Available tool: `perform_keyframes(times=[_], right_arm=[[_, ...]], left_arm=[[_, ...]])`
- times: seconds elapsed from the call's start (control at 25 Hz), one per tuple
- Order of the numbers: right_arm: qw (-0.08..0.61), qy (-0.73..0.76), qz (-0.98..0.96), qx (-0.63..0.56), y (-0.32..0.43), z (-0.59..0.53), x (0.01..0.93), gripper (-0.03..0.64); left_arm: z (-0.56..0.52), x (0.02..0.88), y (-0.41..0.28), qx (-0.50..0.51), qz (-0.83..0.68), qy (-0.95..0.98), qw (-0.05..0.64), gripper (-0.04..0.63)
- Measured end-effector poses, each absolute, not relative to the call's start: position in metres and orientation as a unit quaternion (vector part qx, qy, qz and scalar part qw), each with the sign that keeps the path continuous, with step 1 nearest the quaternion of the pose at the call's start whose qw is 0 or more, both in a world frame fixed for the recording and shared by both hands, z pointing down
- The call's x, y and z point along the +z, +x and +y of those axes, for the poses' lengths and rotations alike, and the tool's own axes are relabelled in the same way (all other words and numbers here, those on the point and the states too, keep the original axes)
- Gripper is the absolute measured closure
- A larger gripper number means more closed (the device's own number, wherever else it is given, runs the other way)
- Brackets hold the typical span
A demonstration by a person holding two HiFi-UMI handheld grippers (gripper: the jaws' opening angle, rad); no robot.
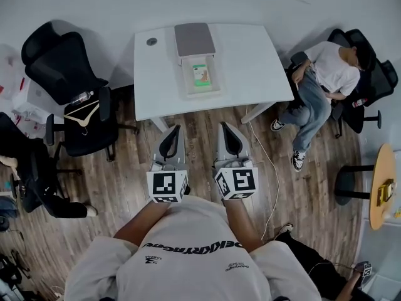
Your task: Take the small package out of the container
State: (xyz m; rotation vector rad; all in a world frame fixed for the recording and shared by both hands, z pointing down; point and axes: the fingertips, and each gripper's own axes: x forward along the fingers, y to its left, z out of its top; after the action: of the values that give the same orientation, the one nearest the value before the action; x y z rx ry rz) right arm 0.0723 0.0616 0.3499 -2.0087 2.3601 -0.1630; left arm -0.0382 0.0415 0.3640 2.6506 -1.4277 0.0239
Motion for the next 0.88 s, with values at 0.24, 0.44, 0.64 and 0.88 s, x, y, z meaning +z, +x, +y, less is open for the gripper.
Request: perform_keyframes(times=[0.24,0.44,0.64,0.88], right_arm=[[0.011,-0.655,0.754,-0.052,0.065,0.017,0.348,0.617],[0.004,-0.663,0.747,-0.057,0.063,-0.012,0.354,0.617],[-0.006,-0.670,0.740,-0.067,0.062,-0.031,0.365,0.617],[-0.013,-0.674,0.734,-0.081,0.066,-0.044,0.374,0.617]], left_arm=[[-0.004,0.363,-0.045,0.005,-0.464,0.883,0.070,0.592],[-0.032,0.368,-0.044,0.009,-0.452,0.889,0.071,0.592],[-0.050,0.385,-0.042,0.028,-0.441,0.894,0.077,0.592],[-0.061,0.390,-0.038,0.032,-0.434,0.897,0.077,0.592]])
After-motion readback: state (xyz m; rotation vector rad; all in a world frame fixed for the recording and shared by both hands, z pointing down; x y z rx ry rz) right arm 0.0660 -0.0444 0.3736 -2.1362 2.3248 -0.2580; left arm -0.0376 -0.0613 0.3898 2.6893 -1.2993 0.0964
